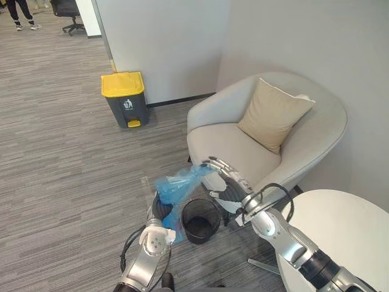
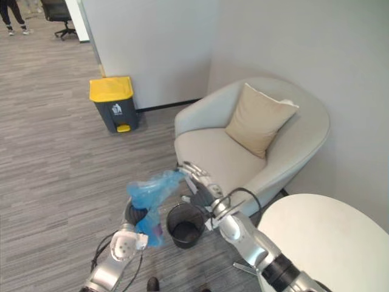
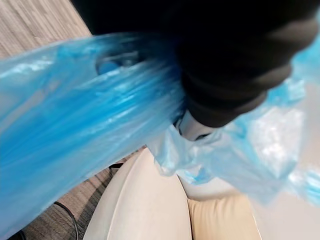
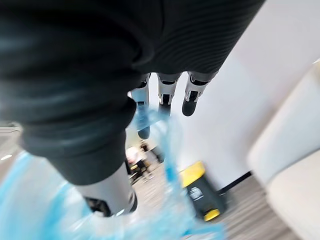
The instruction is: Gather rubbish on tea table into small bin, then transfer packed bag to large trash can.
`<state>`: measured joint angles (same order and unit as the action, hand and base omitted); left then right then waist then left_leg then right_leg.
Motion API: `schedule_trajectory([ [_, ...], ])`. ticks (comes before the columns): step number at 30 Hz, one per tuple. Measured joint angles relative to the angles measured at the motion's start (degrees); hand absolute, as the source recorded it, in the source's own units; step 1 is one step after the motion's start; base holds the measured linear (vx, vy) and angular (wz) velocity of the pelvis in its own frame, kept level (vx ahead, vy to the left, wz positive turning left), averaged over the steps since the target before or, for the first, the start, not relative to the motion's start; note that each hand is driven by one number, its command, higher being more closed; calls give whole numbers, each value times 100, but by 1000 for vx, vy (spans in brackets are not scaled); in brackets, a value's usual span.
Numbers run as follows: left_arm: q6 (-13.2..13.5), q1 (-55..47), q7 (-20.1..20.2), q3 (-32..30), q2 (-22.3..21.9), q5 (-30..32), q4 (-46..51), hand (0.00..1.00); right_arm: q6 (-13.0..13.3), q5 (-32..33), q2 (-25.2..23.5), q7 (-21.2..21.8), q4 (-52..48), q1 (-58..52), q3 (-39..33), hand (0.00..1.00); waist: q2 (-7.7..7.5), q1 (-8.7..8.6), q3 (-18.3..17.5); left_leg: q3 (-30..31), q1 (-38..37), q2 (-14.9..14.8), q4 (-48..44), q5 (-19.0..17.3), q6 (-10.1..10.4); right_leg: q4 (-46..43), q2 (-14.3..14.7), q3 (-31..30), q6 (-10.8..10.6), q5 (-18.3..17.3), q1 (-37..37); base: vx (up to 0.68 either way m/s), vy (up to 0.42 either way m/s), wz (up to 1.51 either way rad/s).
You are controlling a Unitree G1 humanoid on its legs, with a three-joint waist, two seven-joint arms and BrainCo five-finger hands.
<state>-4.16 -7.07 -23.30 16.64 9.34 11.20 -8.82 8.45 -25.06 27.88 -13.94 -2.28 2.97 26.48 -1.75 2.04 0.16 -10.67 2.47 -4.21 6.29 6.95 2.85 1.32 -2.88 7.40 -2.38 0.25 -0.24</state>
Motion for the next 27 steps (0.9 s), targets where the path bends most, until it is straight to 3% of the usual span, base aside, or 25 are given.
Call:
schedule_trajectory([
  [6, 47, -286, 4, -511, -182, -244, -410, 100, -123, 110, -1316, -79, 935, -876, -1131, 0, 66, -143, 47, 32, -56, 35, 0, -37, 50, -21, 4, 29, -35, -95, 46, 11, -1, 0],
  [10, 74, -316, 137, -896, -243, -488, -1218, 100, -254, 1006, -1899, 30, 2188, -1010, -1746, 0, 80, -172, 55, 40, -63, 36, 1, -87, 83, -32, 0, 46, -37, -134, 49, 0, 0, 0],
  [20, 90, -234, 845, -1941, -451, -922, -3909, 100, -785, 2111, -2324, 305, 5589, -832, -3236, 0, 160, -167, 114, 15, -320, 104, 1, -204, 44, -144, -54, 31, -46, -288, 252, 61, 2, 0],
  [27, 98, -97, 1011, -2481, -540, -1130, -4522, 100, -869, 2395, -2362, 310, 5979, -732, -3556, 0, 212, -154, 223, -154, -582, 99, 2, -291, 56, -214, -54, -116, -44, -338, 420, 43, 0, -12],
])
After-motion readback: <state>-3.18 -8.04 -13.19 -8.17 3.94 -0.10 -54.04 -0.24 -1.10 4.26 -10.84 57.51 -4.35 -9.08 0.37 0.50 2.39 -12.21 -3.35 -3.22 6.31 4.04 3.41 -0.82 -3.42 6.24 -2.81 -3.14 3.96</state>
